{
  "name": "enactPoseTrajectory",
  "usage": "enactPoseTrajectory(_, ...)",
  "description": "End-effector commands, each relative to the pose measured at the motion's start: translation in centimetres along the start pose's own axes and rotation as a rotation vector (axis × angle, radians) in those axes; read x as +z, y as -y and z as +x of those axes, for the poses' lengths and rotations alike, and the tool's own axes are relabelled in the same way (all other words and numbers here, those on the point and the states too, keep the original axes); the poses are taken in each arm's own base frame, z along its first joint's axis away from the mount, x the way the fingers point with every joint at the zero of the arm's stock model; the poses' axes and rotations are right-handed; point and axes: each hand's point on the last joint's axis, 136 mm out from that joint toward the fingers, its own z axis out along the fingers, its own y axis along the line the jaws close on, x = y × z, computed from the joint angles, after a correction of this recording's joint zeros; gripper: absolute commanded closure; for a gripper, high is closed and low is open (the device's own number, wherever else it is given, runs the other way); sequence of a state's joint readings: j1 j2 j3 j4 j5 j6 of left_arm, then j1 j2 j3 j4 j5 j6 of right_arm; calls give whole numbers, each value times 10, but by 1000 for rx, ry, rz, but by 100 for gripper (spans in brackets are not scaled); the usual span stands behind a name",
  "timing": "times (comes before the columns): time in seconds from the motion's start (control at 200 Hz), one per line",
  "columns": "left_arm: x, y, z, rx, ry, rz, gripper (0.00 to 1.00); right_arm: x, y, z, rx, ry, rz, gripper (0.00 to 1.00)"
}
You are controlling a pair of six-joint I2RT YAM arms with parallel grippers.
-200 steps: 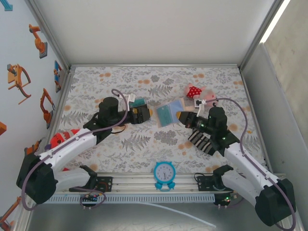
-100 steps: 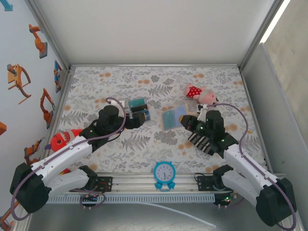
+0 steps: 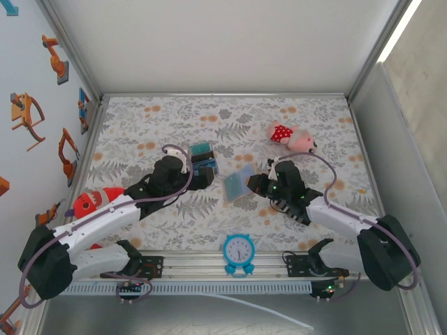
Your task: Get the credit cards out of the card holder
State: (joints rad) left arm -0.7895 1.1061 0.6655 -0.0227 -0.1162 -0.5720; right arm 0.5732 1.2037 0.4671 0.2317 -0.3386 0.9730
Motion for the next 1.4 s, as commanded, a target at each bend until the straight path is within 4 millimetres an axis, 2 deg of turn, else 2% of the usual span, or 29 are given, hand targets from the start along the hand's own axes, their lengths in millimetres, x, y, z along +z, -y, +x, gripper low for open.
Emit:
enactPoseTrajectory(0.0,0,1,-4,20,18,-19,3,3,-13,-18,3,69,-23,100)
enactPoseTrajectory(0.215,6,4,7,39,-11,-17,3,2,27,-8,37,46,152,100)
enactPoseTrajectory(0.651,28,16,23,120,-65,-67,3,12,55,4,34,-33,249,100)
enactPoseTrajectory(0.741,31,15,26,121,-67,-84,3,10,61,3,18,-41,285,92)
enactPoseTrajectory(0.846,32,12,30,120,-70,-109,3,9,67,-1,15,-41,296,91)
enactPoseTrajectory(0.967,34,9,30,116,-66,-124,3,16,68,-3,32,-41,269,91)
enactPoseTrajectory(1.177,36,8,30,115,-63,-136,3,37,56,-4,66,-54,147,91)
enactPoseTrajectory(1.392,36,4,30,103,-59,-157,3,41,59,-2,43,-99,187,88)
